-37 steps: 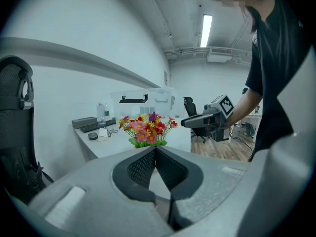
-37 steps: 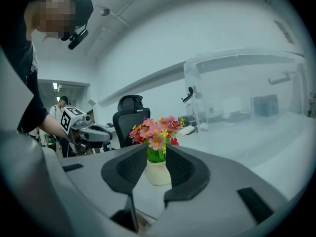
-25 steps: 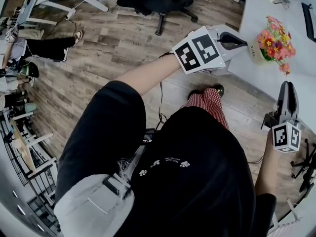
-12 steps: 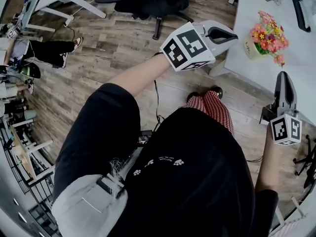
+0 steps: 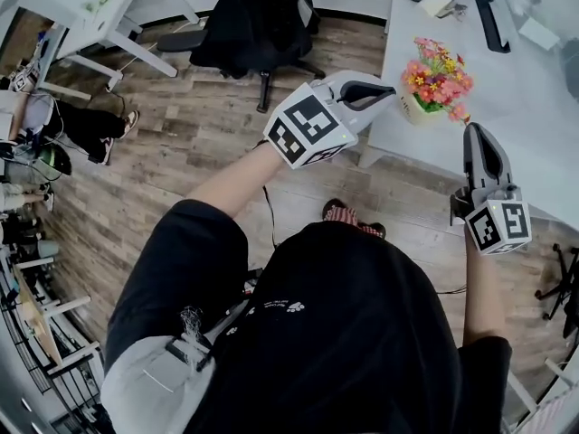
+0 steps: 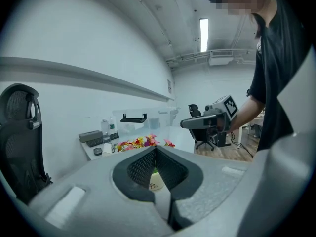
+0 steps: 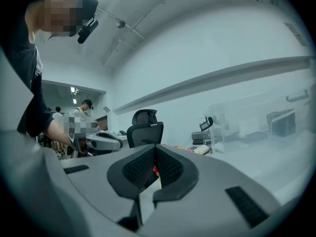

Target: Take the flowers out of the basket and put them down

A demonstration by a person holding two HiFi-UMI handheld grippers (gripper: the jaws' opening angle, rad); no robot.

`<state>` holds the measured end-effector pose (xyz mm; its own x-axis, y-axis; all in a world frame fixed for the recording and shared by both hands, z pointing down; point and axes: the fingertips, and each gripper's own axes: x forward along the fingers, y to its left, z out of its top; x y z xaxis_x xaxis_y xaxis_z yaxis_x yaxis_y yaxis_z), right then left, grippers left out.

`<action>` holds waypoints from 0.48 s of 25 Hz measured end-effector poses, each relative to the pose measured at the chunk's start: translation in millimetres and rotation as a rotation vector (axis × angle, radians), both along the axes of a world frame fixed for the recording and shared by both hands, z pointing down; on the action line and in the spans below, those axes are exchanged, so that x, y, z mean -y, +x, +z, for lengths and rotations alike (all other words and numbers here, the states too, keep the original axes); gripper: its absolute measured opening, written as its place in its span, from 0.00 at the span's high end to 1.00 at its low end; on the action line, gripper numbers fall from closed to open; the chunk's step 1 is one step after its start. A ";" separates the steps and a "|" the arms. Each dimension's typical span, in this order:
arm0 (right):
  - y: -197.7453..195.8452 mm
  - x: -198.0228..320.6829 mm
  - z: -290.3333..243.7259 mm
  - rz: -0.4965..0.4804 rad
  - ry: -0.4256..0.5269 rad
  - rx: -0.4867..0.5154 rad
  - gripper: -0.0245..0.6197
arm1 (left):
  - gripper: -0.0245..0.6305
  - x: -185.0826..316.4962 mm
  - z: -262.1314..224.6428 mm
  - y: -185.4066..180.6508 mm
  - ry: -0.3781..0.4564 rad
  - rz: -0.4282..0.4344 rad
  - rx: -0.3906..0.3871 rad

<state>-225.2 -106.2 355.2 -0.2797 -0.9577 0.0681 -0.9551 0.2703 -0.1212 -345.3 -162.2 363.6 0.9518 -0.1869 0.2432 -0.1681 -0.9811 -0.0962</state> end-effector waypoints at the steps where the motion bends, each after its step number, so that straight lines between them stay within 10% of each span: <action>1: 1.2 -0.8 -2.7 -0.012 0.004 -0.005 0.94 | 0.95 -2.1 -2.6 3.5 0.000 -0.003 -0.004; 12: 21.8 -12.2 -10.8 -0.057 0.021 0.018 0.94 | 0.95 -19.9 -10.8 33.4 0.011 -0.031 -0.015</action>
